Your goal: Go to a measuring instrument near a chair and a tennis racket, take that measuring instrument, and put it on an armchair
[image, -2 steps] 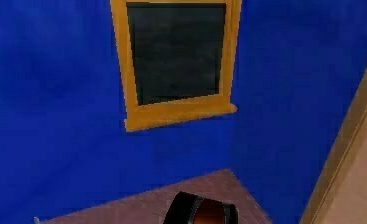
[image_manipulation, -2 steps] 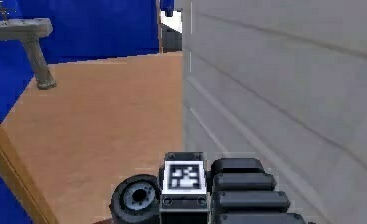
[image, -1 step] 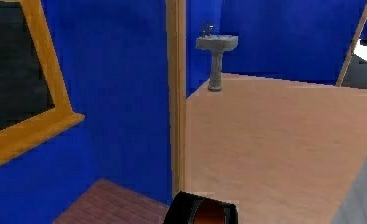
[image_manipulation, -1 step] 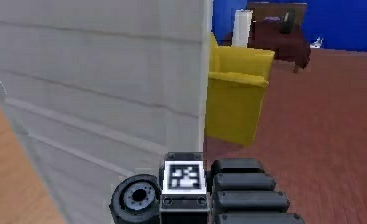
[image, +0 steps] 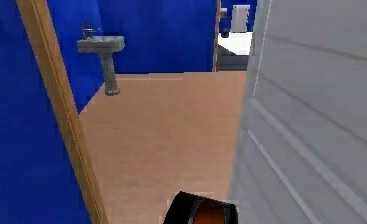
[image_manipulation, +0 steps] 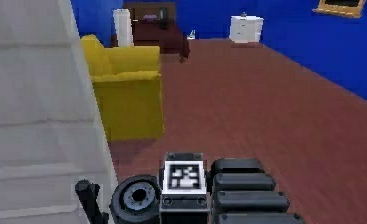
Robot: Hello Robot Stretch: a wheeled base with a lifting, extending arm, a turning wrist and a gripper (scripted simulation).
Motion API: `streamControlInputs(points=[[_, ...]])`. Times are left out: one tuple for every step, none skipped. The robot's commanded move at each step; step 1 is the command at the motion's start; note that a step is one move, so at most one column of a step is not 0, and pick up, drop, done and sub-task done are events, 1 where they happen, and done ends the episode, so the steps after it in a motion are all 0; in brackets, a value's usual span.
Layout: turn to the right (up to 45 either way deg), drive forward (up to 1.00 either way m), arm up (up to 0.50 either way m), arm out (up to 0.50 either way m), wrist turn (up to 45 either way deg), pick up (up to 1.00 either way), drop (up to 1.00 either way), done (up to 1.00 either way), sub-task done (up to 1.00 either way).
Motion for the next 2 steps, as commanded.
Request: streamControlInputs(points=[[0.0, 1.00, 0.00, 0.00, 0.0, 0.00, 0.00, 0.00, 0.00], [0.0, 0.20, 0.00, 0.00, 0.0, 0.00, 0.00, 0.00, 0.00]])
